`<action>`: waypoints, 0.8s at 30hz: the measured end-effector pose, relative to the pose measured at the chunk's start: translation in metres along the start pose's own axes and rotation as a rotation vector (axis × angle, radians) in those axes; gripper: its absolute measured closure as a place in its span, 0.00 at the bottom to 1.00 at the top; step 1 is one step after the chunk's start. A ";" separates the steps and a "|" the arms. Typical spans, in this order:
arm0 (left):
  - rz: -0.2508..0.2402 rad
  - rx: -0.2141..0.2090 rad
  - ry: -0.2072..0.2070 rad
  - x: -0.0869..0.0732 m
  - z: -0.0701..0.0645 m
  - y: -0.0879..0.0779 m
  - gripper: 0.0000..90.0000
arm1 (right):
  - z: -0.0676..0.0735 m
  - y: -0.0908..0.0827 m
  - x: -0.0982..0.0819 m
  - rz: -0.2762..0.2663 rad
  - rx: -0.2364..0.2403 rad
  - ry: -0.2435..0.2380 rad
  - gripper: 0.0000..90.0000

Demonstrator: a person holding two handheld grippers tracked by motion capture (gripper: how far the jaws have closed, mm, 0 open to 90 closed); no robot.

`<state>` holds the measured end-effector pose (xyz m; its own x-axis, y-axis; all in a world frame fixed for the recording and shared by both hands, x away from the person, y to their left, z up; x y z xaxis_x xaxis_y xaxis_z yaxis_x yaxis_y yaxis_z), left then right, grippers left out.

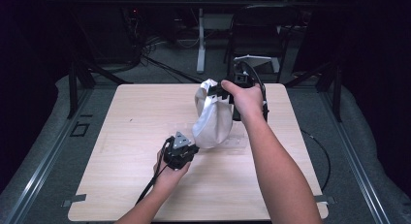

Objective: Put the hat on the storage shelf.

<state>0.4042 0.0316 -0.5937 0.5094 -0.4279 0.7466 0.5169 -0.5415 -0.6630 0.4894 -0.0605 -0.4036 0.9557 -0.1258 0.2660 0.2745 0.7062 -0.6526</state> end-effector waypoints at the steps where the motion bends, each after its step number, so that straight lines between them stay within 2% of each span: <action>1: 0.003 -0.001 -0.004 -0.001 0.000 0.000 0.92 | 0.000 0.000 0.000 -0.001 0.001 0.000 0.90; 3: -0.011 0.000 -0.016 0.000 0.000 0.000 0.83 | 0.000 0.000 0.000 0.000 0.002 -0.003 0.90; 5: -0.007 -0.008 -0.023 -0.001 0.000 -0.003 0.78 | 0.000 0.000 -0.001 0.003 0.002 -0.004 0.90; 8: -0.037 -0.031 -0.043 -0.002 -0.001 -0.010 0.70 | -0.002 -0.001 -0.001 0.005 0.006 -0.003 0.90; 12: -0.043 -0.054 -0.045 -0.006 -0.002 -0.020 0.66 | -0.002 -0.001 -0.003 0.012 0.011 -0.005 0.90; 16: -0.056 -0.060 -0.046 -0.013 0.000 -0.029 0.64 | -0.002 0.000 -0.005 0.016 0.018 -0.011 0.90; 24: -0.041 -0.040 -0.047 -0.037 0.014 -0.046 0.61 | 0.002 -0.002 -0.008 0.024 0.037 -0.022 0.88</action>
<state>0.3717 0.0824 -0.5915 0.5205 -0.3709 0.7691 0.5107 -0.5866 -0.6286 0.4815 -0.0591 -0.4030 0.9595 -0.0934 0.2659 0.2467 0.7342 -0.6325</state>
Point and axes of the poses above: each handheld gripper's, and its own axes: y roughly forward along the jaws, x roughly out of its top, z roughly to its left, the point moved 10 cm from there along y, roughly forward along the jaws, and after that the axes turned 5 degrees about z, right-handed, at the moved point
